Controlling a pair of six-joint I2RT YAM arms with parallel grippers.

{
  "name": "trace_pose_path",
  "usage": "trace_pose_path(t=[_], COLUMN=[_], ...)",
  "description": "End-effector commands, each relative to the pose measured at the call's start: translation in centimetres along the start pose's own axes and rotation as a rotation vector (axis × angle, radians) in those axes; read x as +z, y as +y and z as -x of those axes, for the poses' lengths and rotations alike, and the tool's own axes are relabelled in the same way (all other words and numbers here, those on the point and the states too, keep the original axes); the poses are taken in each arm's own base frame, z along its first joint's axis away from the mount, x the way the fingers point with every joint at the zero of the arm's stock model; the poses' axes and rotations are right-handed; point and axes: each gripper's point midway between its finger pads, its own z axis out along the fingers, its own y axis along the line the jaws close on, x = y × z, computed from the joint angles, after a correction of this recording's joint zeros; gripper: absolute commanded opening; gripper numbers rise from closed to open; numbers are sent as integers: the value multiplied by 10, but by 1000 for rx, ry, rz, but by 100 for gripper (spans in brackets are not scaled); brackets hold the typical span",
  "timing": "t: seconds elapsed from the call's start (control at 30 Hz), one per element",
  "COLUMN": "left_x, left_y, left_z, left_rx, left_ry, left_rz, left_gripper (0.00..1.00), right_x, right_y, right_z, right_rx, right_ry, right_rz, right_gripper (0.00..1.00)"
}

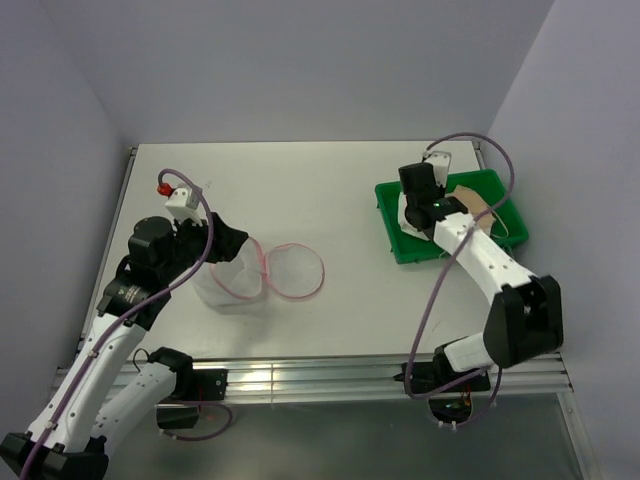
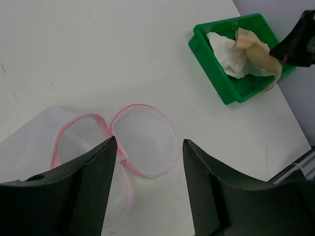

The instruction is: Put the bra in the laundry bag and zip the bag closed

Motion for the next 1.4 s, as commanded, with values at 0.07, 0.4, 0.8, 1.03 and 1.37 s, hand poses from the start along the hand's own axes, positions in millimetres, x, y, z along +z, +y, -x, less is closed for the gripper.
trace_pose_path(t=[0.07, 0.4, 0.8, 1.03, 1.37], left_x=[-1, 0, -15, -18, -24], left_y=[-15, -86, -71, -67, -68], left_z=[11, 12, 2, -13, -17], left_rx=[1, -71, 54, 84, 108], left_ry=[-31, 27, 18, 25, 26], left_rz=[-67, -365, -253, -273, -293], left_gripper=[62, 64, 64, 64, 65], right_x=[-40, -99, -3, 33, 43], right_y=[-16, -14, 3, 14, 16], right_z=[44, 91, -26, -54, -47], right_rx=[120, 204, -44, -181, -248], right_ry=[-130, -303, 96, 212, 202], right_rz=[46, 288, 74, -3, -52], right_gripper=[0, 0, 47, 45, 43])
